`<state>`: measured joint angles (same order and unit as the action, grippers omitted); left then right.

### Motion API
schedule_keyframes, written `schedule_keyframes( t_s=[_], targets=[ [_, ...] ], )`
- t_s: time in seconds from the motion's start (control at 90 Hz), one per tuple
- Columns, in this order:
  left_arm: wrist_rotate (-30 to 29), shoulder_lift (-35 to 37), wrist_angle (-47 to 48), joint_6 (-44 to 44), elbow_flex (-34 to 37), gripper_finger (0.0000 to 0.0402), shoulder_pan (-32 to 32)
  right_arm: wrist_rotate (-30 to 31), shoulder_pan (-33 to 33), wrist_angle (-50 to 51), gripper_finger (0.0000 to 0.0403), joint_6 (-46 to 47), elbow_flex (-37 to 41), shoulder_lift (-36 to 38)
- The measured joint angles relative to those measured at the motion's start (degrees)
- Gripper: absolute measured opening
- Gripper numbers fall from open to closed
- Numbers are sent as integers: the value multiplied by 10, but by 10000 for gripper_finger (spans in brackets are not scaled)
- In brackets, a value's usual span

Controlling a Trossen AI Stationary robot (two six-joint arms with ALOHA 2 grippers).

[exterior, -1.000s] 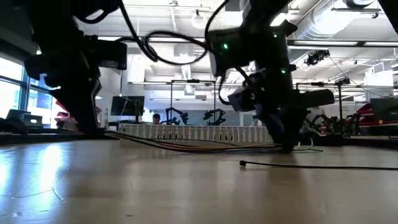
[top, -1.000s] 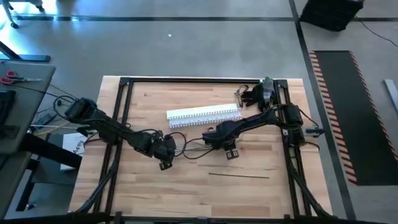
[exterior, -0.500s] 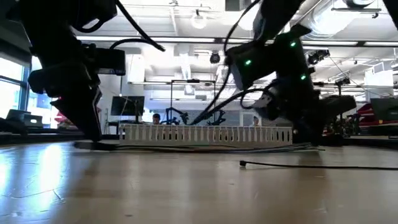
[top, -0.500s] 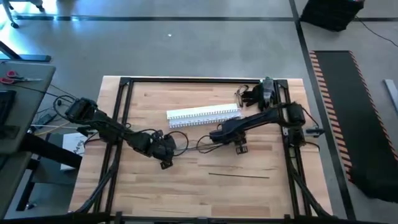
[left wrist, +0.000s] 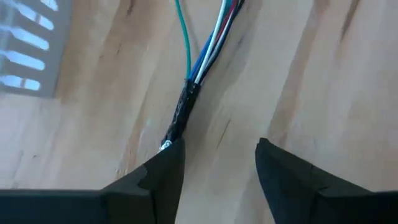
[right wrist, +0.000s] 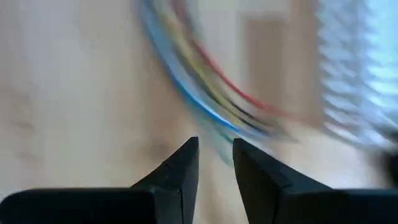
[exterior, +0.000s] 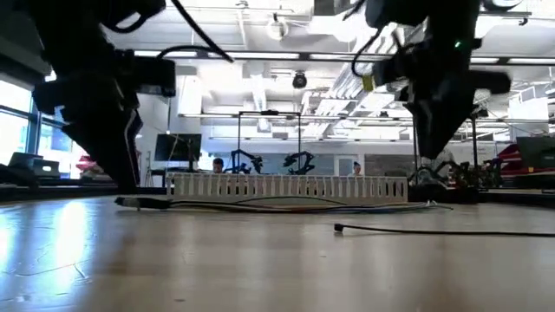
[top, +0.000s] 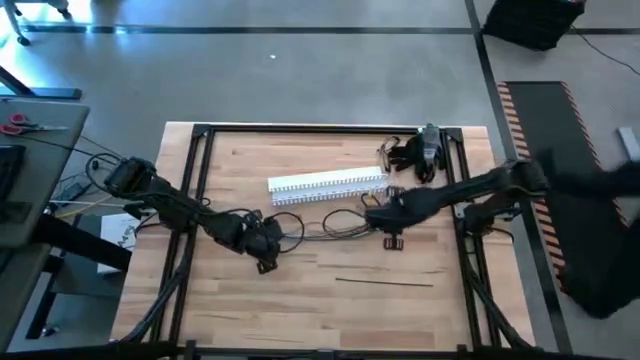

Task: Ziptie cables
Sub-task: Wrap the cable wires with black ziptie

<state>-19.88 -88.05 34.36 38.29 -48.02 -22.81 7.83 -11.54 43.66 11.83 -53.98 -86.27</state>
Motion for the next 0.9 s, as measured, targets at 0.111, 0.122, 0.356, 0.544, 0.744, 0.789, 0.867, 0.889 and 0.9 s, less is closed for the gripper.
schedule_keyframes(
  t_s=[0.111, 0.122, 0.356, 0.544, 0.744, 0.789, 0.867, 0.889, 0.9],
  targets=[
    [4, 0, -3, -27, -20, 176, -15, -71, -41, -195, 85, 2, 66, 12],
    [6, 0, -7, -31, -22, 176, -17, -77, -46, -216, 85, 2, 72, 12],
    [38, -17, -195, -114, -25, 169, -56, -101, -118, -414, 85, 36, 106, -15],
    [55, -74, -377, -157, -25, 143, -49, -177, -173, -167, 84, 161, 34, -15],
    [78, -175, -592, -179, -25, 106, -18, -178, -242, -43, 82, 208, 35, -15],
    [82, -201, -642, -188, -26, 98, -9, -179, -254, -45, 82, 215, 50, -15],
    [90, -240, -691, -183, -44, 85, 7, -181, -267, -63, 82, 223, 76, -15],
    [94, -250, -691, -181, -52, 81, 13, -180, -270, -68, 82, 225, 82, -15],
    [97, -255, -691, -179, -55, 79, 16, -180, -271, -69, 82, 226, 84, -15]
  ],
)
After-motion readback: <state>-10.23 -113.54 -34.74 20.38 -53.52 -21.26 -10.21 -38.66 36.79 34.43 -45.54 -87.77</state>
